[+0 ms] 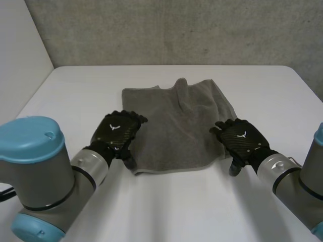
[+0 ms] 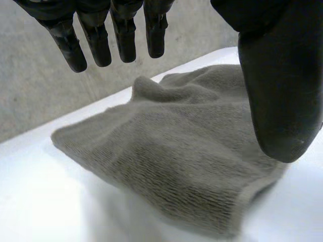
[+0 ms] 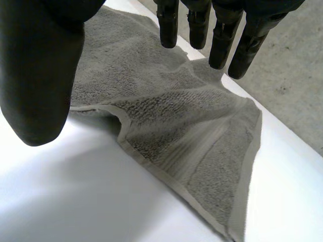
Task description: Fold the towel.
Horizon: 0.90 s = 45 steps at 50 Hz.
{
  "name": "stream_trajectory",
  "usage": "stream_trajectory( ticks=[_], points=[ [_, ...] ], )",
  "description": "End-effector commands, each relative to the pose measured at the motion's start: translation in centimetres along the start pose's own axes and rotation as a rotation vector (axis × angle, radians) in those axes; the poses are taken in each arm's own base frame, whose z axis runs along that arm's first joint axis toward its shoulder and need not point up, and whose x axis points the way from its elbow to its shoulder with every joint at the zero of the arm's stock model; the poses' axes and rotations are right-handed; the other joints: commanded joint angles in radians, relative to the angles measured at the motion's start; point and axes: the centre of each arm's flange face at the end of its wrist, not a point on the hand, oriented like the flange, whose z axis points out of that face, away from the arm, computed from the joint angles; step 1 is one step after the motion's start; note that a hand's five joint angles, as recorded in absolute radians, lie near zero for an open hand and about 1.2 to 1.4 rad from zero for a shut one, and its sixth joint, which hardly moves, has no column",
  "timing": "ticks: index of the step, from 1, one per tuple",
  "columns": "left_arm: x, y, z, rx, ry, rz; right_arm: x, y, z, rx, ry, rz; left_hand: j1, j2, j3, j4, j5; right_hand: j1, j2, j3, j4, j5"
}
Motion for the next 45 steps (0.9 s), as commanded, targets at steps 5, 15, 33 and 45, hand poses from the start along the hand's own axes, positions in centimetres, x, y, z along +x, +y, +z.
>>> stream_trajectory(
  ticks=[5,15,33,45],
  points=[
    [2.1,2.8,0.5,-0.083,0.027,-0.001,-0.2,1.2,2.6,0.01,-0.011,0.029,-0.044,-0.012,-0.042,-0.056,0.009,0.005,0.009,-0.05,-0.078,0.014],
    [2.1,4.7,1.9,-0.12,-0.069,0.014,-0.6,0.7,4.5,0.043,-0.031,0.001,-0.044,-0.012,-0.042,-0.056,0.009,0.285,0.288,-0.05,-0.078,0.293],
    [3.1,5.1,2.9,-0.05,-0.096,0.02,0.3,0.4,6.5,0.041,-0.025,0.011,-0.044,-0.012,-0.042,-0.056,0.009,0.675,0.678,-0.05,-0.078,0.684],
    [3.2,5.3,3.7,-0.04,-0.095,0.004,0.7,0.1,7.1,0.061,-0.026,0.0,-0.041,-0.009,-0.042,-0.056,0.012,1.155,1.158,-0.05,-0.078,1.164]
  ],
)
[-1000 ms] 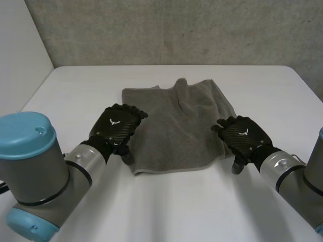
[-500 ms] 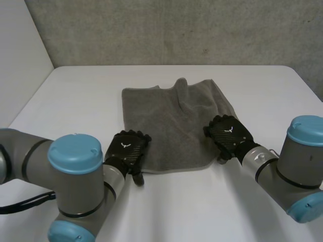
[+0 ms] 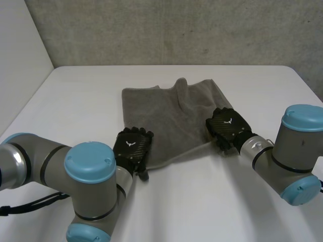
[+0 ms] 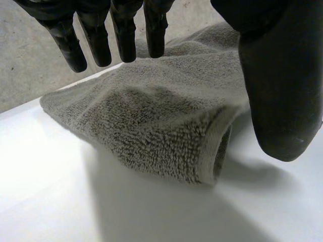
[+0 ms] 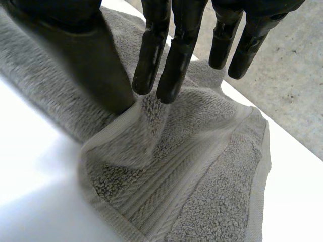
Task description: Fold the towel.
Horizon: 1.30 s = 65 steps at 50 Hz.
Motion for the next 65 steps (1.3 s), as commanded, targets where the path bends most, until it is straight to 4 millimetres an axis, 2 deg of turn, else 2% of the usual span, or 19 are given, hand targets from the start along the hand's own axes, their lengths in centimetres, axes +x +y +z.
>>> stream_trajectory(
  ticks=[1,13,18,23,28,32,39,48,50,51,52,56,58,59,61,62,63,64,65],
  points=[
    [0.1,0.2,0.6,0.002,0.0,-0.02,0.1,-0.1,0.7,0.011,-0.01,-0.003,-0.038,-0.006,-0.042,-0.056,0.014,0.304,0.313,-0.05,-0.078,0.309],
    [-0.1,-0.3,2.2,0.033,-0.016,-0.046,2.1,-2.7,2.2,0.074,0.024,0.022,0.05,0.082,-0.042,-0.056,0.102,0.304,0.313,-0.05,-0.078,0.309],
    [-0.2,-0.8,3.2,0.066,-0.02,-0.071,2.6,-3.1,2.3,0.084,0.031,0.061,0.173,0.205,-0.042,-0.056,0.226,0.304,0.313,-0.05,-0.078,0.309],
    [-0.6,-1.5,4.4,0.101,-0.032,-0.105,2.5,-3.1,2.1,0.078,0.029,0.073,0.457,0.489,-0.042,-0.056,0.51,0.304,0.313,-0.05,-0.078,0.309],
    [-0.7,-2.0,5.3,0.136,-0.035,-0.113,2.3,-3.0,1.9,0.071,0.027,0.076,0.611,0.642,-0.042,-0.056,0.663,0.304,0.313,-0.05,-0.078,0.309],
    [-1.3,-2.0,5.8,0.136,-0.052,-0.112,2.5,-3.3,1.6,0.075,0.032,0.074,0.623,0.654,-0.042,-0.056,0.675,0.304,0.313,-0.05,-0.078,0.309],
    [-4.6,-1.7,6.2,0.102,-0.125,-0.117,3.3,-4.8,0.5,0.106,0.056,0.075,0.57,0.601,-0.042,-0.056,0.622,0.304,0.313,-0.05,-0.078,0.309],
    [-5.0,-3.3,5.0,0.109,-0.104,-0.106,2.1,-3.3,-0.5,0.054,0.028,0.095,0.617,0.648,-0.042,-0.056,0.669,0.304,0.313,-0.05,-0.078,0.309],
    [-4.4,-3.5,5.1,0.108,-0.04,-0.069,1.8,-3.3,-0.5,0.054,0.018,0.094,0.85,0.882,-0.042,-0.056,0.903,0.304,0.313,-0.05,-0.078,0.309],
    [-4.4,-3.5,5.1,0.108,-0.04,-0.069,1.8,-3.3,-0.5,0.054,0.018,0.094,0.852,0.883,-0.042,-0.056,0.904,0.304,0.313,-0.05,-0.078,0.309],
    [-4.2,-3.7,5.1,0.111,-0.012,-0.045,1.8,-3.3,-0.4,0.056,0.014,0.094,1.096,1.127,-0.042,-0.056,1.148,0.304,0.313,-0.05,-0.078,0.309],
    [-4.4,-4.9,5.8,0.153,0.028,-0.001,2.2,-4.0,-0.1,0.078,0.013,0.082,1.101,1.132,-0.042,-0.056,1.153,0.304,0.313,-0.05,-0.078,0.309],
    [-4.9,-7.1,6.8,0.227,0.056,0.03,3.3,-5.6,1.0,0.119,0.018,0.067,1.101,1.132,-0.042,-0.056,1.153,0.304,0.313,-0.05,-0.078,0.309],
    [-4.9,-7.1,6.8,0.228,0.057,0.03,3.3,-5.6,1.0,0.119,0.018,0.067,1.101,1.132,-0.042,-0.056,1.153,0.304,0.313,-0.05,-0.078,0.309],
    [-5.0,-10.5,7.9,0.349,0.102,0.055,5.3,-8.8,2.5,0.211,0.037,0.029,1.101,1.132,-0.042,-0.056,1.153,0.304,0.313,-0.05,-0.078,0.309],
    [-5.0,-10.6,7.9,0.35,0.102,0.055,5.3,-8.8,2.5,0.211,0.037,0.029,1.101,1.132,-0.042,-0.056,1.153,0.304,0.313,-0.05,-0.078,0.309],
    [-5.0,-12.8,8.4,0.426,0.122,0.073,6.8,-11.4,3.1,0.287,0.073,0.0,1.101,1.132,-0.042,-0.056,1.153,0.304,0.313,-0.05,-0.078,0.309],
    [-5.0,-12.8,8.4,0.427,0.122,0.073,8.5,-14.5,3.2,0.374,0.118,-0.035,1.101,1.132,-0.042,-0.056,1.153,0.304,0.313,-0.05,-0.078,0.309],
    [-5.1,-15.6,8.5,0.512,0.134,0.089,8.5,-14.5,3.2,0.374,0.118,-0.036,1.101,1.132,-0.042,-0.056,1.153,0.304,0.313,-0.05,-0.078,0.309]
  ],
)
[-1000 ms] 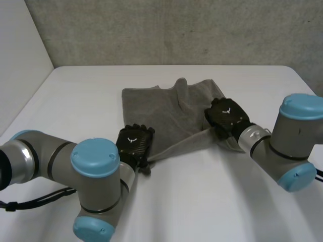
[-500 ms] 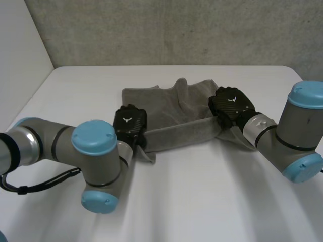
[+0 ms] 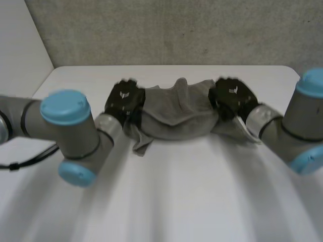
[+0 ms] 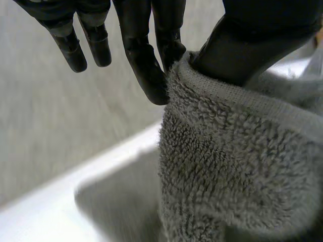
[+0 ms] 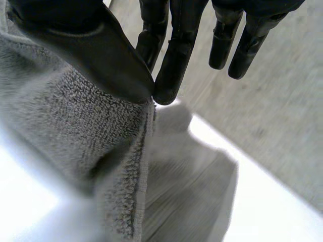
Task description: Fold the towel.
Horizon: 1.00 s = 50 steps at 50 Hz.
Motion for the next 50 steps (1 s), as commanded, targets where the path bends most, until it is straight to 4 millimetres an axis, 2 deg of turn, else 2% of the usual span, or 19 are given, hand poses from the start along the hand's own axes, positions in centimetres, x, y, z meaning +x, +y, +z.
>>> stream_trajectory(
  ticks=[1,2,4,5,7,11,13,15,16,18,21,23,28,34,43,45,46,48,50],
  points=[
    [-1.2,-9.6,3.7,0.331,0.07,0.077,5.2,-11.2,3.1,0.32,0.112,-0.125,0.108,0.066,-0.042,-0.056,0.088,0.098,0.114,-0.05,-0.078,0.053],
    [-1.2,-9.7,3.7,0.332,0.07,0.077,5.2,-11.3,3.1,0.321,0.113,-0.125,0.108,0.066,-0.042,-0.056,0.088,0.098,0.114,-0.05,-0.078,0.053],
    [-1.8,-15.0,3.1,0.473,0.077,0.108,6.5,-16.9,2.0,0.47,0.146,-0.142,0.108,0.066,-0.042,-0.056,0.088,0.098,0.114,-0.05,-0.078,0.053],
    [-1.8,-15.0,3.1,0.474,0.077,0.108,6.5,-17.0,2.0,0.47,0.146,-0.142,0.108,0.066,-0.042,-0.056,0.088,0.098,0.114,-0.05,-0.078,0.053],
    [-2.0,-19.7,0.6,0.58,0.089,0.136,6.5,-19.9,0.4,0.547,0.114,-0.091,0.108,0.066,-0.042,-0.056,0.088,0.098,0.114,-0.05,-0.078,0.053],
    [-1.7,-20.5,-1.3,0.596,0.147,0.161,6.0,-19.7,-1.2,0.533,0.05,-0.042,0.108,0.066,-0.042,-0.056,0.088,0.098,0.114,-0.05,-0.078,0.053],
    [-2.0,-19.7,-1.7,0.581,0.177,0.174,4.8,-18.2,-1.4,0.49,-0.007,-0.03,0.108,0.066,-0.042,-0.056,0.088,0.098,0.114,-0.05,-0.078,0.053],
    [-2.5,-15.6,-1.7,0.473,0.239,0.179,2.6,-13.6,-1.4,0.392,-0.091,-0.041,0.108,0.066,-0.042,-0.056,0.088,0.098,0.114,-0.05,-0.078,0.053],
    [-2.5,-15.6,-1.7,0.473,0.239,0.179,2.6,-13.6,-1.4,0.392,-0.091,-0.041,0.108,0.066,-0.042,-0.056,0.088,0.098,0.114,-0.05,-0.078,0.053],
    [-2.4,-10.9,-2.3,0.339,0.293,0.146,0.6,-8.8,-1.8,0.274,-0.137,-0.083,0.108,0.066,-0.042,-0.056,0.088,0.098,0.114,-0.05,-0.078,0.053],
    [-2.1,-8.4,-2.7,0.267,0.314,0.123,-0.3,-6.7,-2.1,0.217,-0.148,-0.106,0.108,0.066,-0.042,-0.056,0.088,0.098,0.114,-0.05,-0.078,0.053],
    [-1.2,-3.5,-3.6,0.131,0.349,0.105,-1.7,-3.4,-3.1,0.121,-0.171,-0.145,0.108,0.066,-0.042,-0.056,0.088,0.098,0.114,-0.05,-0.078,0.053],
    [-0.2,1.2,-5.2,-0.02,0.38,0.162,-3.3,0.1,-4.3,0.011,-0.199,-0.147,0.108,0.066,-0.042,-0.056,0.088,0.098,0.114,-0.05,-0.078,0.053],
    [0.4,3.2,-5.9,-0.105,0.405,0.233,-3.8,1.4,-4.9,-0.039,-0.195,-0.117,0.108,0.066,-0.042,-0.056,0.088,0.098,0.114,-0.05,-0.078,0.053],
    [0.0,2.9,-5.5,-0.122,0.33,0.239,-3.9,1.7,-5.0,-0.068,-0.154,-0.117,0.108,0.066,-0.042,-0.056,0.088,0.098,0.114,-0.05,-0.078,0.053],
    [-0.1,3.0,-5.4,-0.137,0.294,0.236,-3.8,2.3,-5.0,-0.092,-0.131,-0.109,-0.259,-0.301,-0.042,-0.056,-0.279,0.015,0.031,-0.05,-0.078,-0.031],
    [-0.1,3.0,-5.4,-0.137,0.294,0.236,-3.8,2.3,-5.0,-0.092,-0.131,-0.109,-0.262,-0.303,-0.042,-0.056,-0.281,0.014,0.03,-0.05,-0.078,-0.032],
    [0.1,3.1,-5.5,-0.151,0.272,0.224,-4.1,3.4,-5.1,-0.128,-0.129,-0.071,-0.496,-0.538,-0.042,-0.056,-0.516,-0.74,-0.724,-0.05,-0.078,-0.785],
    [0.2,3.1,-5.6,-0.158,0.268,0.213,-4.2,3.9,-5.2,-0.147,-0.127,-0.042,-0.499,-0.541,-0.042,-0.056,-0.519,-0.848,-0.832,-0.05,-0.078,-0.894]
  ],
)
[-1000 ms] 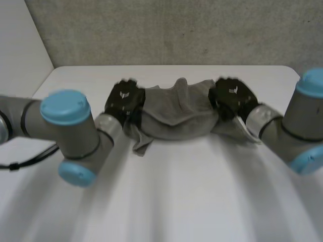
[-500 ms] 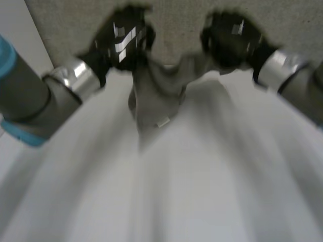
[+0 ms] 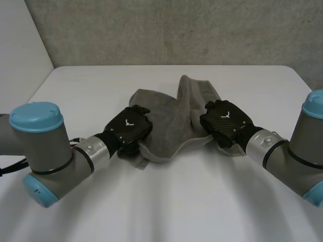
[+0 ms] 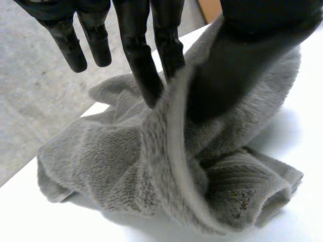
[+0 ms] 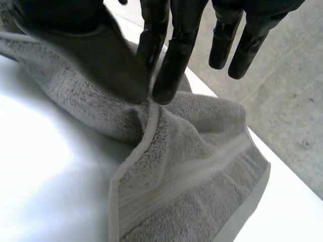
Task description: Fold the towel.
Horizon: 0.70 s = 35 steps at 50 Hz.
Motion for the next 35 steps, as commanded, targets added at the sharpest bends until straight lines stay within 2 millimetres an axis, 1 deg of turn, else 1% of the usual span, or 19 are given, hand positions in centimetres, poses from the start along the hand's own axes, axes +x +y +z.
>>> stream_trajectory(
  ticks=[1,3,6,12,14,15,17,20,24,28,30,35],
  points=[
    [0.2,0.1,-0.1,-0.028,-0.05,-0.034,-0.5,1.8,0.0,-0.064,0.016,0.074,-0.211,-0.2,-0.042,-0.056,-0.22,-0.706,-0.683,-0.05,-0.078,-0.739],
    [0.2,-0.1,-0.2,-0.029,-0.063,-0.07,-0.8,2.5,-0.2,-0.092,0.024,0.139,-0.217,-0.206,-0.042,-0.056,-0.226,-0.738,-0.715,-0.05,-0.078,-0.771],
    [0.2,-0.3,-0.2,-0.024,-0.067,-0.113,-0.9,2.9,-0.4,-0.109,0.041,0.19,-0.217,-0.206,-0.042,-0.056,-0.226,-0.756,-0.733,-0.05,-0.078,-0.789],
    [0.2,-0.9,-0.1,-0.004,-0.07,-0.171,-1.1,3.5,-0.6,-0.108,0.08,0.24,-0.217,-0.206,-0.042,-0.056,-0.226,-0.756,-0.733,-0.05,-0.078,-0.789],
    [-0.1,-1.8,-0.1,0.018,-0.086,-0.191,-1.1,3.9,-0.6,-0.103,0.11,0.261,-0.217,-0.206,-0.042,-0.056,-0.226,-0.756,-0.733,-0.05,-0.078,-0.789],
    [-0.1,-1.8,-0.1,0.018,-0.086,-0.191,-1.1,3.9,-0.6,-0.103,0.11,0.261,-0.217,-0.206,-0.042,-0.056,-0.226,-0.756,-0.733,-0.05,-0.078,-0.789],
    [-0.6,-2.8,-0.2,0.042,-0.11,-0.194,-1.2,4.1,-0.5,-0.098,0.129,0.267,-0.214,-0.203,-0.042,-0.056,-0.223,-0.75,-0.727,-0.05,-0.078,-0.783],
    [-0.8,-3.1,-0.2,0.049,-0.122,-0.195,-1.4,4.0,-0.4,-0.085,0.137,0.26,-0.211,-0.2,-0.042,-0.056,-0.22,-0.747,-0.724,-0.05,-0.078,-0.78],
    [-1.2,-3.8,-0.4,0.067,-0.135,-0.202,-2.0,3.4,0.2,-0.038,0.151,0.257,-0.208,-0.197,-0.042,-0.056,-0.217,-0.733,-0.71,-0.05,-0.078,-0.765],
    [-1.2,-3.9,-0.6,0.067,-0.135,-0.209,-2.0,3.7,0.7,-0.024,0.169,0.294,-0.208,-0.197,-0.042,-0.056,-0.217,-0.727,-0.704,-0.05,-0.078,-0.76],
    [-1.1,-3.9,-0.6,0.061,-0.133,-0.213,-1.9,4.0,1.3,-0.013,0.177,0.344,-0.208,-0.197,-0.042,-0.056,-0.217,-0.721,-0.698,-0.05,-0.078,-0.754],
    [-1.0,-3.6,-0.8,0.048,-0.13,-0.218,-1.8,4.5,2.3,-0.014,0.191,0.386,-0.208,-0.197,-0.042,-0.056,-0.217,-0.706,-0.683,-0.05,-0.078,-0.739]
  ],
)
